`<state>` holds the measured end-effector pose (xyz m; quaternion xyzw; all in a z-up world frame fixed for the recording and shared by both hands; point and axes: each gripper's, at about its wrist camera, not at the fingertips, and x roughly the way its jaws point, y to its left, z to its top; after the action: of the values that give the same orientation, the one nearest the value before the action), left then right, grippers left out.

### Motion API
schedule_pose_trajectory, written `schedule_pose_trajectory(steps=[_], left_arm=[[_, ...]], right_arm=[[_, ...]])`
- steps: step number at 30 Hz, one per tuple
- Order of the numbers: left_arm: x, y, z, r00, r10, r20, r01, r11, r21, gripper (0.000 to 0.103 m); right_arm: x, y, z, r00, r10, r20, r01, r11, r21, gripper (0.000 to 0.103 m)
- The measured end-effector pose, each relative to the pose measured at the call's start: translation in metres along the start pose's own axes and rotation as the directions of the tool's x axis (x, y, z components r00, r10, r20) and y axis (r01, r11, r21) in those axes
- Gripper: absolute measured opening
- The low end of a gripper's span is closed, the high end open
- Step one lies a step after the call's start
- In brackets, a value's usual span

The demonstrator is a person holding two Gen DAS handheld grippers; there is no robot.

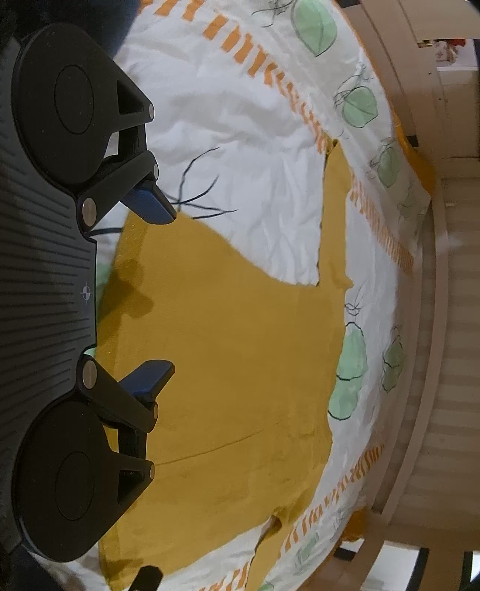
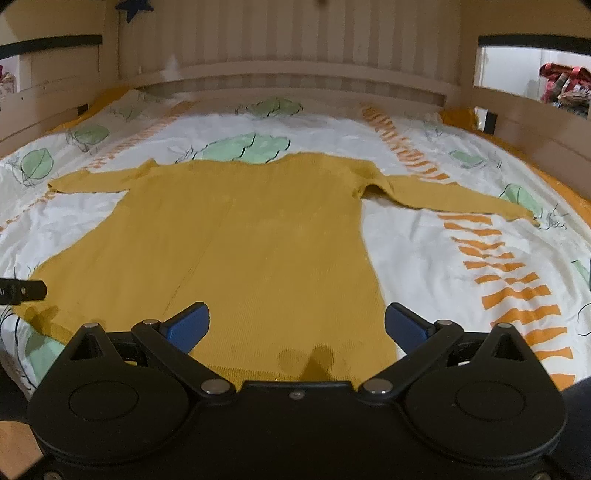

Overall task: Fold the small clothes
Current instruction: 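Move the right tool to the sweater sleeve and close on its cuff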

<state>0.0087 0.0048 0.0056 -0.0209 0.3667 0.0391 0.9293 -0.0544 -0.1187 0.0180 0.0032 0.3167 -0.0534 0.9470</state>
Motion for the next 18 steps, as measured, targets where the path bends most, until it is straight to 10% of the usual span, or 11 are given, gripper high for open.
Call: schedule_pose_trajectory(steps=[18], left_arm=[[0.034,-0.028,0.086,0.999,-0.038,-0.011,0.039,0.998,0.039,0.08]], right_arm=[[0.059,-0.068,0.062,0.965,-0.008,-0.262,0.066,0.975,0.212,0.102]])
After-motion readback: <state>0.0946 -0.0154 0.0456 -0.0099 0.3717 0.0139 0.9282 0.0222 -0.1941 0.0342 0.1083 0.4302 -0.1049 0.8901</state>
